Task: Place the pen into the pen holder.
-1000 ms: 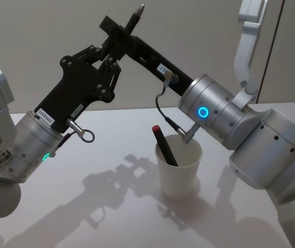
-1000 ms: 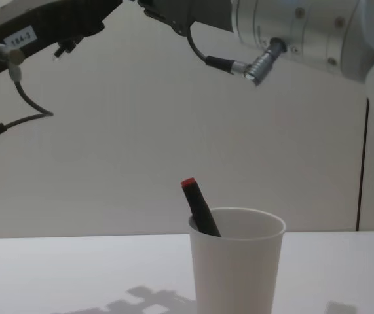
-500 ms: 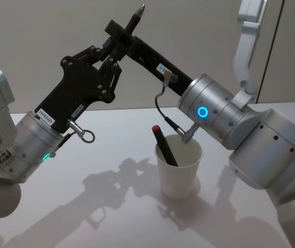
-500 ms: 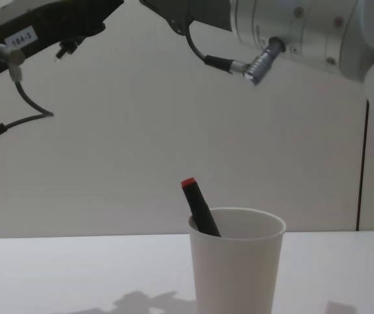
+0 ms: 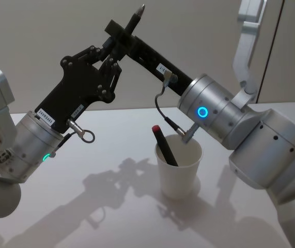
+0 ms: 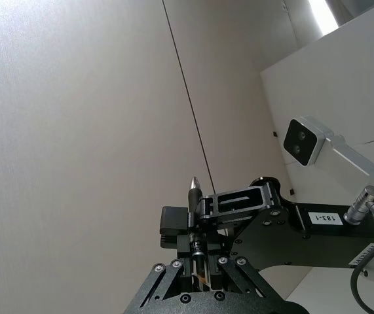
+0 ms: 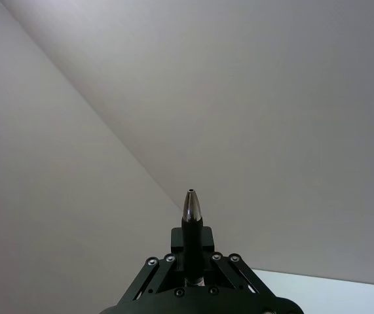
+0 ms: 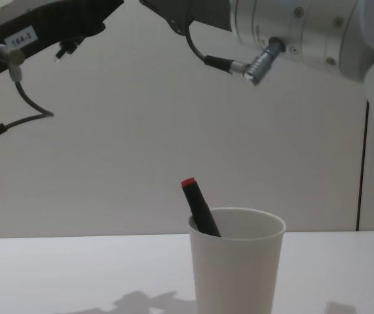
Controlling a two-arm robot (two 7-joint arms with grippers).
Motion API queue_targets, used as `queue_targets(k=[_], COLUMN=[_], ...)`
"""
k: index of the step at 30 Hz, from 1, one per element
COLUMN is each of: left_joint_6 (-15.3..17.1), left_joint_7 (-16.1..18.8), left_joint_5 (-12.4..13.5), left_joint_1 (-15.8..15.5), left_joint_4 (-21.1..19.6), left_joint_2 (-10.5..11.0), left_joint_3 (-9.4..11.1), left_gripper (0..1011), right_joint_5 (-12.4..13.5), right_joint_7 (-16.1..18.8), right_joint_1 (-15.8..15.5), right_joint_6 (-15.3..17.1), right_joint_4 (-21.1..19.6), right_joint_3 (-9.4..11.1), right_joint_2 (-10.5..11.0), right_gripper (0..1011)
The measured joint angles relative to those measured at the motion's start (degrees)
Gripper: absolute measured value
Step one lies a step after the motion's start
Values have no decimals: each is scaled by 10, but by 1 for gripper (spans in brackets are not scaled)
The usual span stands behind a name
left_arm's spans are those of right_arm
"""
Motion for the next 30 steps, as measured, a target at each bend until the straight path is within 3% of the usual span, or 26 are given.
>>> queue_targets(k=[30], left_joint_6=[0], left_joint_7=[0], left_joint_5=[0], left_joint_1=[0], left_joint_4=[0], left_joint_2=[0], left_joint_3=[0], left_gripper=[138], right_joint_5=[0], right_joint_7=[0], right_joint_1=[0], right_joint_6=[0], right_joint_4=[0], right_joint_3=[0], right_joint_2=[0], right_gripper=[121])
